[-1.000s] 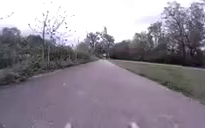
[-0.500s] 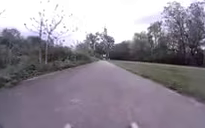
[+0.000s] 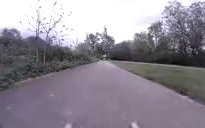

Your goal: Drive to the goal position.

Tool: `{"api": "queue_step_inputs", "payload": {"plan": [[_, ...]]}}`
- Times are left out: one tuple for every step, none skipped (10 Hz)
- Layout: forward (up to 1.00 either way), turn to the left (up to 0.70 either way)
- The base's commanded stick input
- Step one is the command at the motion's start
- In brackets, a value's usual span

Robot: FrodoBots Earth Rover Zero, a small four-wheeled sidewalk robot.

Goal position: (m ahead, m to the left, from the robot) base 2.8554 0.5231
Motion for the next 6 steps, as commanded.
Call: {"api": "queue_step_inputs", "payload": {"plan": [[0.7,0.0],[0.7,0.0],[0.7,0.0],[0.7,0.0],[0.7,0.0],[0.7,0.0]]}}
